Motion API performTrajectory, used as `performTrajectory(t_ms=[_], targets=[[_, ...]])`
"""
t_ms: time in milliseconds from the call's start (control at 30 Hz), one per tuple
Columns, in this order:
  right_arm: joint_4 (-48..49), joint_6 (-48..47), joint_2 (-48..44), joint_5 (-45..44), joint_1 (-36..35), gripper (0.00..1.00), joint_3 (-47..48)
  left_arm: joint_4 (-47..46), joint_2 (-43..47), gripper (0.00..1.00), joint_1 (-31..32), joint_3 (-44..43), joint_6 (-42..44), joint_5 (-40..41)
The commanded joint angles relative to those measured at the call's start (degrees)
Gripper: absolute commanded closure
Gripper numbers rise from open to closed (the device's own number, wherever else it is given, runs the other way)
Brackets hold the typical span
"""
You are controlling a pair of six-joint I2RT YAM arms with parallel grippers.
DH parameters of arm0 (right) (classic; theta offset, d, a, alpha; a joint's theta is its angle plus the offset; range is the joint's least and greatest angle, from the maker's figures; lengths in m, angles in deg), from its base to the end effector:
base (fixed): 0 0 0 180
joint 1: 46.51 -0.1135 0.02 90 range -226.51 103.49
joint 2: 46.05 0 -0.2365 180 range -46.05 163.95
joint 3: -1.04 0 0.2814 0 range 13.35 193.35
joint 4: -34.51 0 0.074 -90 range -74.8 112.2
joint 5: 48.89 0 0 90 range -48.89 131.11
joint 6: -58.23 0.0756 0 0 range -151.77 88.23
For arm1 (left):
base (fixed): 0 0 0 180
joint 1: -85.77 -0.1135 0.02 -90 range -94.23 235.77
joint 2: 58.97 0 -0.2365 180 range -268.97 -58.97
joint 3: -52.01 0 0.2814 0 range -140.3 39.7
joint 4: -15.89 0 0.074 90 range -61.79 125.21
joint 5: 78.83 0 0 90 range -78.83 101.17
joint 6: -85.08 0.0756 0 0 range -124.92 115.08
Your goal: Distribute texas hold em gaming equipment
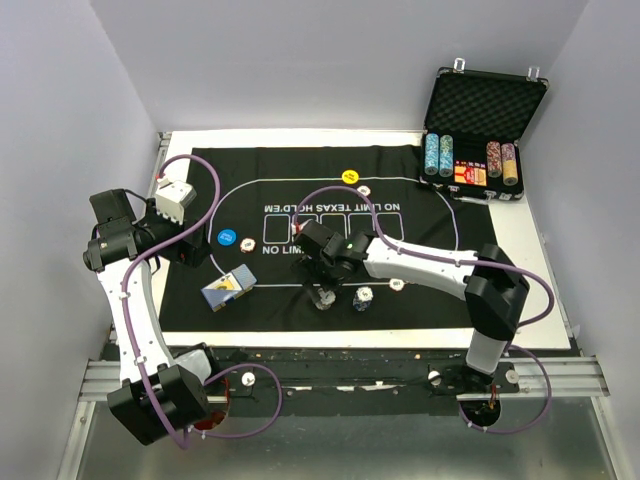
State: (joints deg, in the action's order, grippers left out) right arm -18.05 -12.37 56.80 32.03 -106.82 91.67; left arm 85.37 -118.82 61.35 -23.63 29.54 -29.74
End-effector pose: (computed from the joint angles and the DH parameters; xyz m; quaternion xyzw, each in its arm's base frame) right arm 0.2139 0.3511 0.1500 -0.3238 0.9175 0.0802 0.2166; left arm 0.2478 0.0581 0.2889 0.1864 0.8774 -0.1457 0.4175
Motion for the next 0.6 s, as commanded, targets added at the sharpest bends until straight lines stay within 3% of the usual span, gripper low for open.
performTrajectory(t_ms=[0,333,567], targets=[[-0.9,-0.5,0.7,1.3,-0.6,0.06,0.5,1.1,0.3,0.01,-0.5,-1.2,0.3,-0.9],[2.5,2.4,1.8,3.4,-1.8,0.13,-3.5,0.8,0.4,0.01,-0.4,-1.0,0.5,-0.4],[3.4,3.2,1.4,2.5,-1.8,0.28,-4.2,0.6,0.6,0.01,-0.4,-1.1,0.2,-0.3]])
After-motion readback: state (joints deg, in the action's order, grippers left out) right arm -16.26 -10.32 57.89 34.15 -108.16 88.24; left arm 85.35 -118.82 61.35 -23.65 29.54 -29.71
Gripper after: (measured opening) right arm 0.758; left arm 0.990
